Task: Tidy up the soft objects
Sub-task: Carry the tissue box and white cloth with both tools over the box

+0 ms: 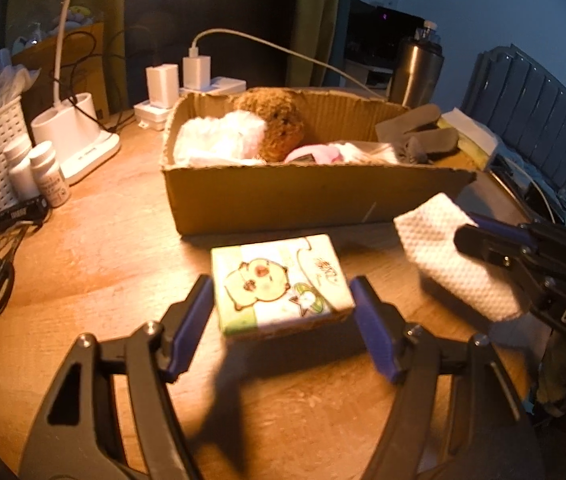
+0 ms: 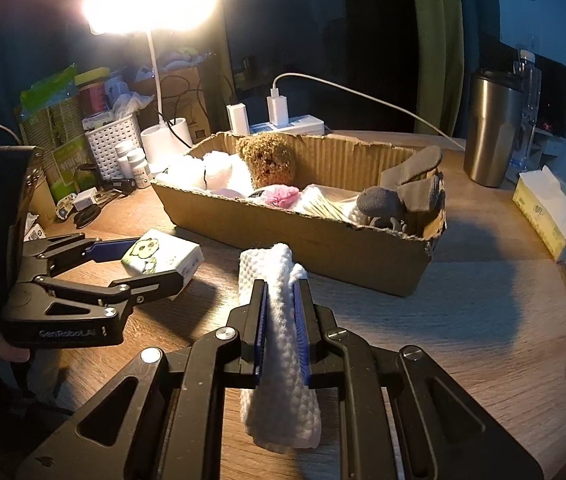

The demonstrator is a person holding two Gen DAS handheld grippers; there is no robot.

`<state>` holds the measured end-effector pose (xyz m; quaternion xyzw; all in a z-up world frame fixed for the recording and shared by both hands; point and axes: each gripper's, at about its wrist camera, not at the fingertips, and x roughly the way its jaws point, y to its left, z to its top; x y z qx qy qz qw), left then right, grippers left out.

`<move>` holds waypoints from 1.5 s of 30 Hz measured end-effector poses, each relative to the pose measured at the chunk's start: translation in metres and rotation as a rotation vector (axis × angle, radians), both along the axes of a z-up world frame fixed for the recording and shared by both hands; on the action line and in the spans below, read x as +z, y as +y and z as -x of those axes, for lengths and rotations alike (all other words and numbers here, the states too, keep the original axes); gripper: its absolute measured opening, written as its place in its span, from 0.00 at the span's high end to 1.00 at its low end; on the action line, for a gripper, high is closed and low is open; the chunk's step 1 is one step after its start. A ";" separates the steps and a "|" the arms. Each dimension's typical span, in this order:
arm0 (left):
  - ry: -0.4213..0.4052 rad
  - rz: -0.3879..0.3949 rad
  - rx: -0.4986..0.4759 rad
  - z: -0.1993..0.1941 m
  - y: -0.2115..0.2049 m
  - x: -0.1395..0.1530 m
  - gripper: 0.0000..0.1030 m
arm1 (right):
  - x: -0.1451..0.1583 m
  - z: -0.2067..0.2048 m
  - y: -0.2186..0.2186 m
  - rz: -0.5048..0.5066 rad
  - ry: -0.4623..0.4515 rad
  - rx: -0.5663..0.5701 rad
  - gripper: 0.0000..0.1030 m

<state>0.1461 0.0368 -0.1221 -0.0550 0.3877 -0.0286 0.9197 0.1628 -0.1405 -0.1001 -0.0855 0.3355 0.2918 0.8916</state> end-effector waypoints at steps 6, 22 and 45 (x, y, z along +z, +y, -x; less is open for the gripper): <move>-0.059 -0.011 0.004 0.012 0.000 0.016 0.32 | 0.007 0.004 0.004 0.003 -0.021 0.006 0.86; -0.178 -0.006 0.005 0.026 -0.002 0.051 0.32 | 0.035 0.008 0.002 -0.010 -0.087 -0.001 0.86; -0.287 -0.013 -0.011 0.010 -0.009 0.083 0.32 | 0.066 -0.013 -0.003 -0.036 -0.183 -0.015 0.86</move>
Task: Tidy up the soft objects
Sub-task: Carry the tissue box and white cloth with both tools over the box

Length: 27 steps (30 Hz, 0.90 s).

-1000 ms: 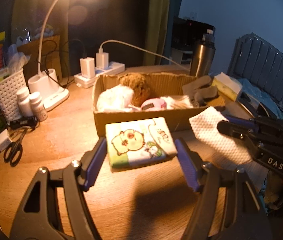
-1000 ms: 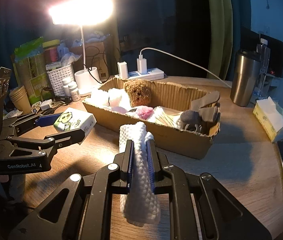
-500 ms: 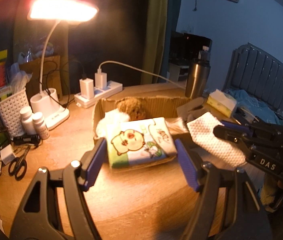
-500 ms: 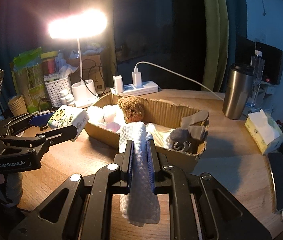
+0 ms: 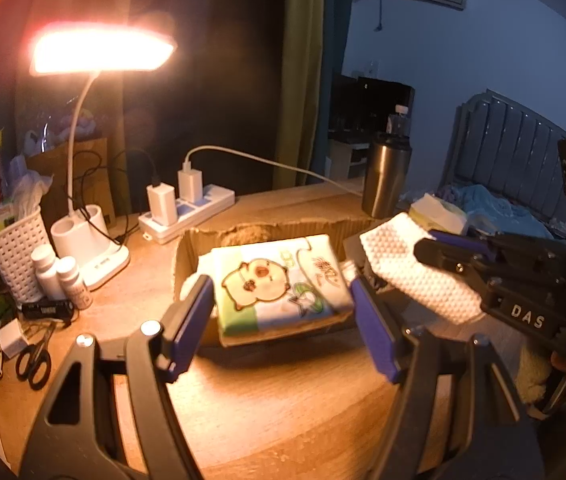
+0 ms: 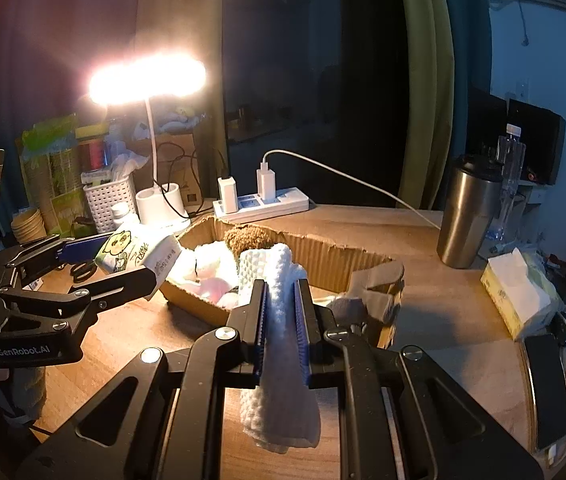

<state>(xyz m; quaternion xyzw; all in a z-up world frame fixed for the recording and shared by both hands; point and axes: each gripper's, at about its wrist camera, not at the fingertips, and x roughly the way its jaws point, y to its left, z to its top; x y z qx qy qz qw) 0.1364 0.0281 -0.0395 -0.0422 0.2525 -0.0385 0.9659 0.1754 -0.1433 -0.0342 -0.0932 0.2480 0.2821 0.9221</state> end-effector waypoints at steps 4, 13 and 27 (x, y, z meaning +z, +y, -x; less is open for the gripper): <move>-0.009 -0.001 0.000 -0.004 0.000 0.003 0.32 | 0.002 -0.006 0.001 -0.004 -0.006 0.000 0.86; -0.010 0.004 0.004 -0.016 0.000 0.003 0.32 | 0.006 -0.019 0.005 -0.009 -0.014 0.007 0.86; 0.000 0.018 0.027 -0.040 -0.002 -0.001 0.32 | 0.006 -0.039 0.004 -0.024 -0.010 0.006 0.86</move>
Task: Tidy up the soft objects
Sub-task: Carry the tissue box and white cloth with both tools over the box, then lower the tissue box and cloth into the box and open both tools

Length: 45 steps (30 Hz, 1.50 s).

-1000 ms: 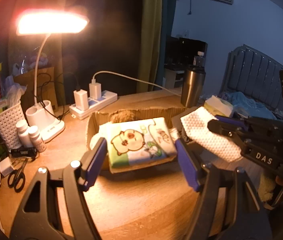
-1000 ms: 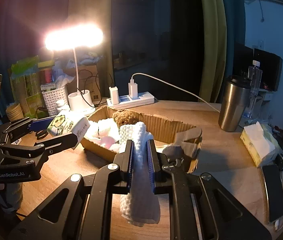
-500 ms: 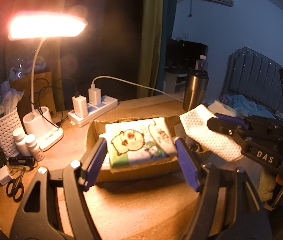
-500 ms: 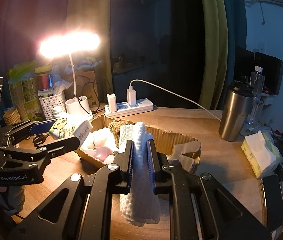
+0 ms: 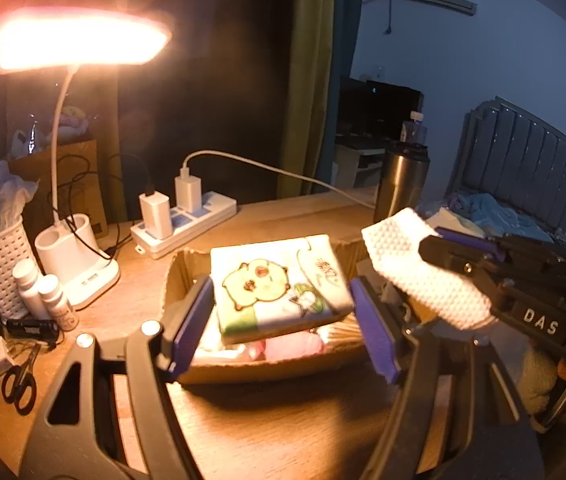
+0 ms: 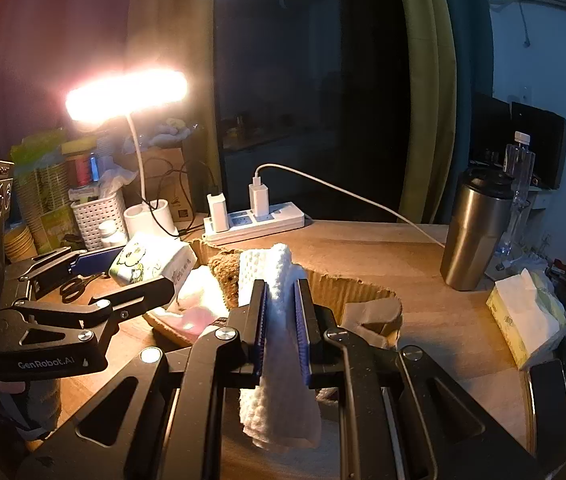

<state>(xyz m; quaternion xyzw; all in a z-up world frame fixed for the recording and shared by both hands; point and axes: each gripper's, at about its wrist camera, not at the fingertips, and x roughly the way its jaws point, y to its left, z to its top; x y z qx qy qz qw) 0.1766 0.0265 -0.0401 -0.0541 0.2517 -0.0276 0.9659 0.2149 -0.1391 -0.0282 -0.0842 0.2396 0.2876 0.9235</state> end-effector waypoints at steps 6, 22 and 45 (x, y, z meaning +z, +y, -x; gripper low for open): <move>0.010 0.004 0.001 -0.012 0.000 -0.003 0.32 | -0.001 -0.011 0.001 -0.002 0.006 0.000 0.86; 0.050 0.037 0.018 -0.039 0.007 -0.014 0.32 | -0.008 -0.044 0.008 0.005 0.041 -0.003 0.86; 0.144 0.062 -0.050 -0.070 0.000 -0.045 0.31 | -0.043 -0.082 0.013 0.042 0.139 -0.063 0.62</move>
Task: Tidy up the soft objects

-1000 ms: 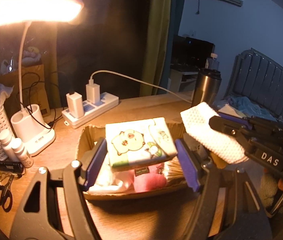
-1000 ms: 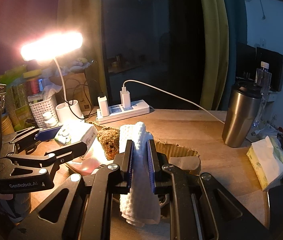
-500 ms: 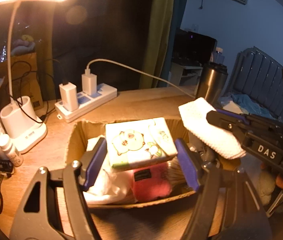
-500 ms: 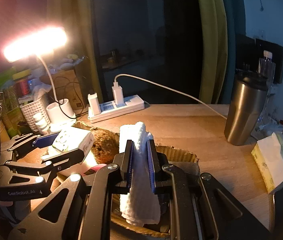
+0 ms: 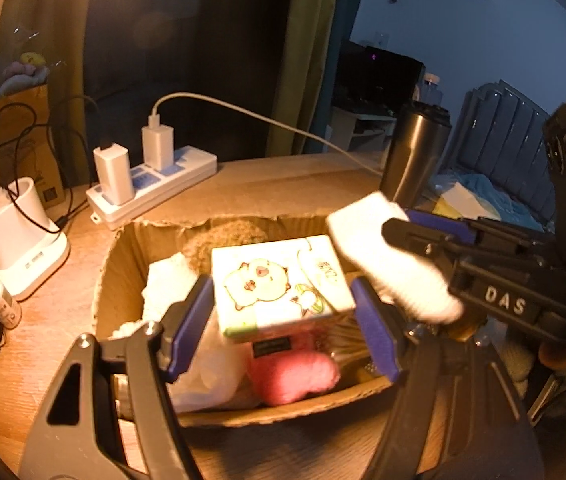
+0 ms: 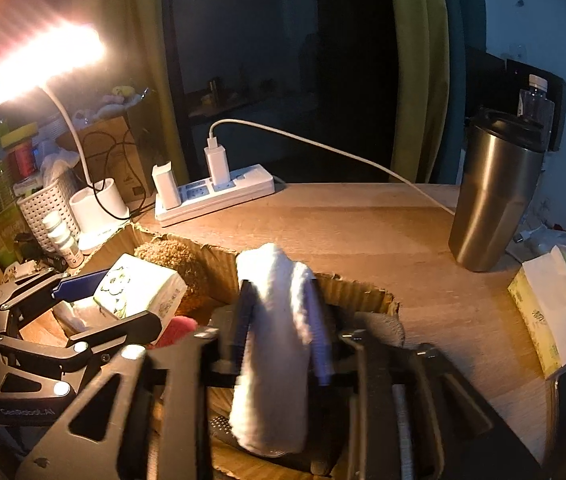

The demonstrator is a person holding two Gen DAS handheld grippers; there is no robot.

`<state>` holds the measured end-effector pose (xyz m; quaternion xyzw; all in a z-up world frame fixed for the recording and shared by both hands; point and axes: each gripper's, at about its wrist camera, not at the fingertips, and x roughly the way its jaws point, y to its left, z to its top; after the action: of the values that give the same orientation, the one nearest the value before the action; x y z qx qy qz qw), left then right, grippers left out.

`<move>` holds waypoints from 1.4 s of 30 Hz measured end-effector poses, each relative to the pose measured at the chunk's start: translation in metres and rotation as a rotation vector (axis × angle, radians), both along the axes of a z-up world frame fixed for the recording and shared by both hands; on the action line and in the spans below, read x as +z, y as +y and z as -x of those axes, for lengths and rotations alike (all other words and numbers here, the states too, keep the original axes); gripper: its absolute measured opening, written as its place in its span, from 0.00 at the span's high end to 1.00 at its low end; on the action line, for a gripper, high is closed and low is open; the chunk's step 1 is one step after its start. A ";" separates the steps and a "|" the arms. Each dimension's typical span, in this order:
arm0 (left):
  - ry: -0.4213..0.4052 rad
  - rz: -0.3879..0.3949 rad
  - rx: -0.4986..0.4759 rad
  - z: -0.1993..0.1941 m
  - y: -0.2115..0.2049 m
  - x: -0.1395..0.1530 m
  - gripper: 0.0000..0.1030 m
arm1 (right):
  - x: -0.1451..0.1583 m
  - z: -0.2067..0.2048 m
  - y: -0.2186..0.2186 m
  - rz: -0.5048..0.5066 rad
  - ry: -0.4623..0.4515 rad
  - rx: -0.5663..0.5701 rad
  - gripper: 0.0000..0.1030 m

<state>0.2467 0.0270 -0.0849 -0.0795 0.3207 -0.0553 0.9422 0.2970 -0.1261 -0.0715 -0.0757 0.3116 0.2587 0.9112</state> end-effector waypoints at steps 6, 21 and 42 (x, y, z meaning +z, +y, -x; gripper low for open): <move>-0.015 -0.003 0.010 0.005 0.001 0.005 0.24 | 0.007 0.008 -0.003 -0.007 -0.016 -0.006 0.54; -0.115 -0.005 0.049 0.044 0.004 0.035 0.21 | 0.027 0.048 -0.014 -0.014 -0.077 -0.024 0.54; -0.228 -0.029 0.089 0.118 0.007 0.076 0.09 | 0.064 0.128 -0.033 -0.054 -0.171 -0.069 0.27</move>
<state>0.1291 0.0340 -0.0088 -0.0732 0.2085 -0.0176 0.9751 0.1691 -0.1589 -0.0078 -0.0620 0.2281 0.2280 0.9445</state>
